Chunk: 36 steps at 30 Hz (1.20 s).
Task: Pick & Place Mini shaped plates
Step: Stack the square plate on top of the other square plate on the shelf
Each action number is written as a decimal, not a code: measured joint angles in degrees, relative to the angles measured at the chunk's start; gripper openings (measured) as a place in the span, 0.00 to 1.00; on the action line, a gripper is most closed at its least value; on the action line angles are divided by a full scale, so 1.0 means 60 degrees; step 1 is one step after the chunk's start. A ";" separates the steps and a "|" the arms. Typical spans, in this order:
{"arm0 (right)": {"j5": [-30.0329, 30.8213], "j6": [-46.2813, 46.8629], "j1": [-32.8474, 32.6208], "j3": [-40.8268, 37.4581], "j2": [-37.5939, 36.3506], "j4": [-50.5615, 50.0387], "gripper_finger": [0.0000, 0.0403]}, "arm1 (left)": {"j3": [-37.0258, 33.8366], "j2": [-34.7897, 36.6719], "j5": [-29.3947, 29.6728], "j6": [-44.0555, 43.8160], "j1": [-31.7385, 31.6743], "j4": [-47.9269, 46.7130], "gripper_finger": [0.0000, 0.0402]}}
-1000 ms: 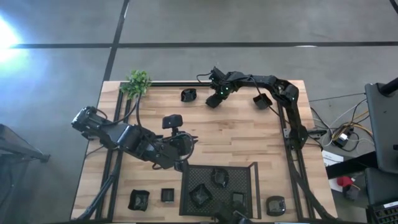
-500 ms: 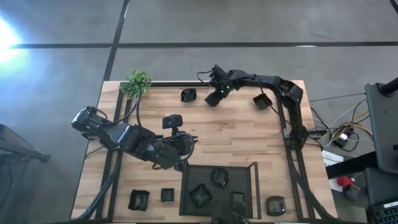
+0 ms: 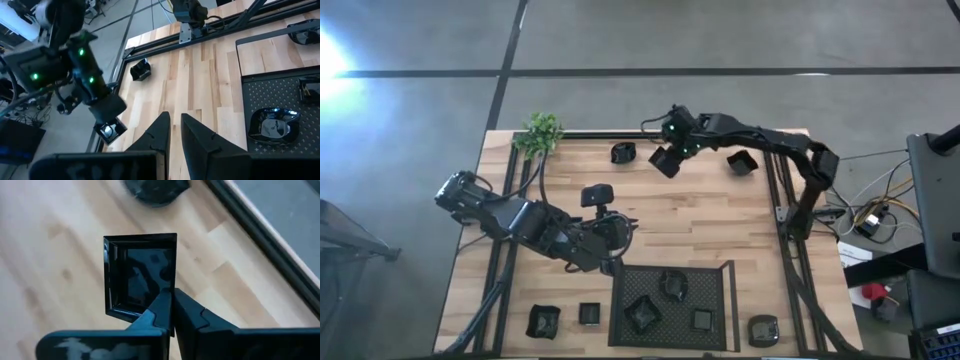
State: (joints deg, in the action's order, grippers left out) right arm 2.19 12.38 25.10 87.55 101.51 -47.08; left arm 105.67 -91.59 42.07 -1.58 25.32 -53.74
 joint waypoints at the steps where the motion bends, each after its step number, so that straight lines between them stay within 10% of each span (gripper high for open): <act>1: 0.0102 0.0001 -0.0202 -0.0009 -0.0156 -0.0167 0.02 | 0.0000 0.0000 0.0001 -0.0021 0.0000 -0.0001 0.10; 36: 0.0387 0.1197 -0.6912 -0.0045 -0.1391 -0.3340 0.02 | 0.0000 -0.0004 -0.0184 -0.0891 0.0000 -0.0441 0.10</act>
State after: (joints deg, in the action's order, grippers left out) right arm 4.51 19.56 -16.37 87.29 93.17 -67.13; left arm 105.67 -91.61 40.97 -6.93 25.32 -56.38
